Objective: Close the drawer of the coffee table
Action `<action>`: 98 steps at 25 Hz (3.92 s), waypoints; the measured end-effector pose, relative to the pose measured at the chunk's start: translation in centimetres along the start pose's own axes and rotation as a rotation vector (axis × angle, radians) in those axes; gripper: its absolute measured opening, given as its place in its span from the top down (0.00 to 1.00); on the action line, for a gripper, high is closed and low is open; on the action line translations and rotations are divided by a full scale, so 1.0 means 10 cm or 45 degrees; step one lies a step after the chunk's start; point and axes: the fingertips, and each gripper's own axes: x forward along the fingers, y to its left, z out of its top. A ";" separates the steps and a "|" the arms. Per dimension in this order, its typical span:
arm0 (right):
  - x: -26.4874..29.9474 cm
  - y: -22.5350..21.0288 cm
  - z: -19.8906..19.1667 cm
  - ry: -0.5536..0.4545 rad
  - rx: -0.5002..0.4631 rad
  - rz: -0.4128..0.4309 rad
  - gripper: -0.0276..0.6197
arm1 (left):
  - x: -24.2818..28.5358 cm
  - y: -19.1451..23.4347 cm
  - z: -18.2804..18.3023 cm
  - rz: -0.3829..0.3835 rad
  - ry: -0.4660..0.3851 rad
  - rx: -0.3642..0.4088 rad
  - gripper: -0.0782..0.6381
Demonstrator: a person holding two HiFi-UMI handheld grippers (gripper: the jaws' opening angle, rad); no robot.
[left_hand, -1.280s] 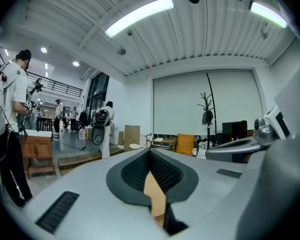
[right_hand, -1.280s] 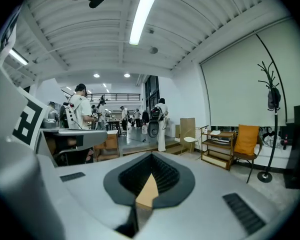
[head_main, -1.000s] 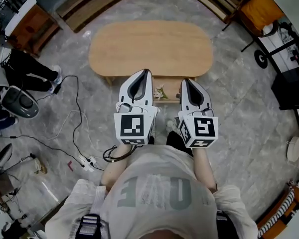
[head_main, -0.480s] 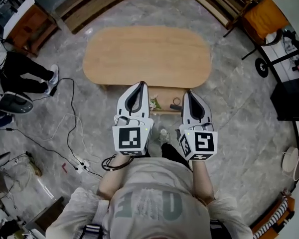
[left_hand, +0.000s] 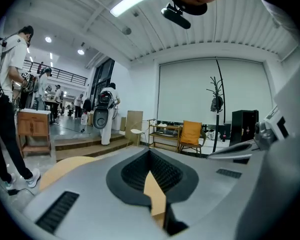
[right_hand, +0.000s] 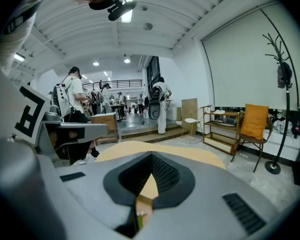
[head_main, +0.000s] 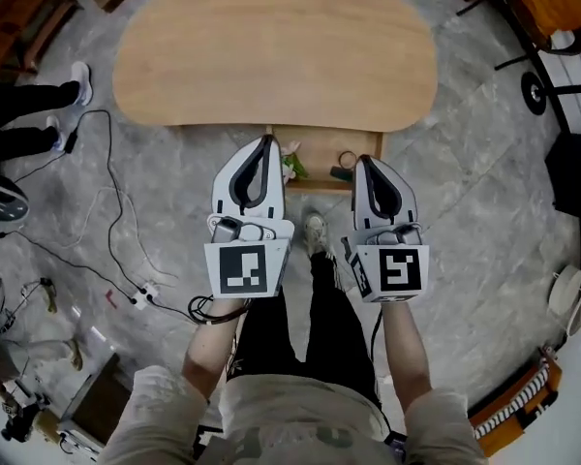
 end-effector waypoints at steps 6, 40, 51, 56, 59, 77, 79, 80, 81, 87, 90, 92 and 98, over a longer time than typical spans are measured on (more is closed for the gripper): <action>0.33 -0.14 -1.16 0.185 0.042 -0.036 0.95 | 0.11 -0.03 -1.11 -0.003 0.088 -0.048 0.88; 0.36 0.25 -3.84 1.040 -1.164 0.764 0.69 | -0.09 -0.01 -2.64 0.008 0.351 -0.011 0.88; 0.49 0.20 -4.06 1.065 -1.356 0.762 0.84 | -0.12 0.00 -2.79 0.014 0.378 -0.001 0.88; 0.49 0.23 -4.05 1.063 -1.362 0.791 0.84 | -0.11 -0.01 -2.80 0.016 0.372 -0.009 0.88; 0.49 0.23 -4.05 1.067 -1.366 0.789 0.84 | -0.09 -0.02 -2.80 0.014 0.372 -0.009 0.88; 0.43 0.20 -3.65 1.067 -1.406 0.774 0.85 | -0.04 0.12 -2.63 0.065 0.373 0.041 0.88; 0.42 0.19 -3.63 1.075 -1.397 0.762 0.85 | -0.03 0.10 -2.61 0.062 0.369 0.042 0.88; 0.41 0.18 -3.64 1.082 -1.394 0.753 0.85 | -0.02 0.09 -2.60 0.059 0.369 0.042 0.88; 0.41 0.17 -3.66 1.085 -1.393 0.745 0.85 | -0.02 0.08 -2.60 0.055 0.370 0.043 0.88; 0.58 0.10 -3.58 1.006 -1.397 0.686 0.85 | 0.07 0.02 -2.66 0.036 0.373 0.052 0.88; 0.70 0.10 -3.53 0.997 -1.378 0.657 0.85 | 0.05 0.00 -2.73 0.034 0.394 0.045 0.88; 0.75 0.07 -3.51 0.986 -1.381 0.630 0.85 | 0.04 0.00 -2.75 0.030 0.402 0.047 0.88; 0.97 -0.10 -3.38 0.946 -1.363 0.453 0.83 | 0.06 0.05 -2.79 0.036 0.417 0.056 0.88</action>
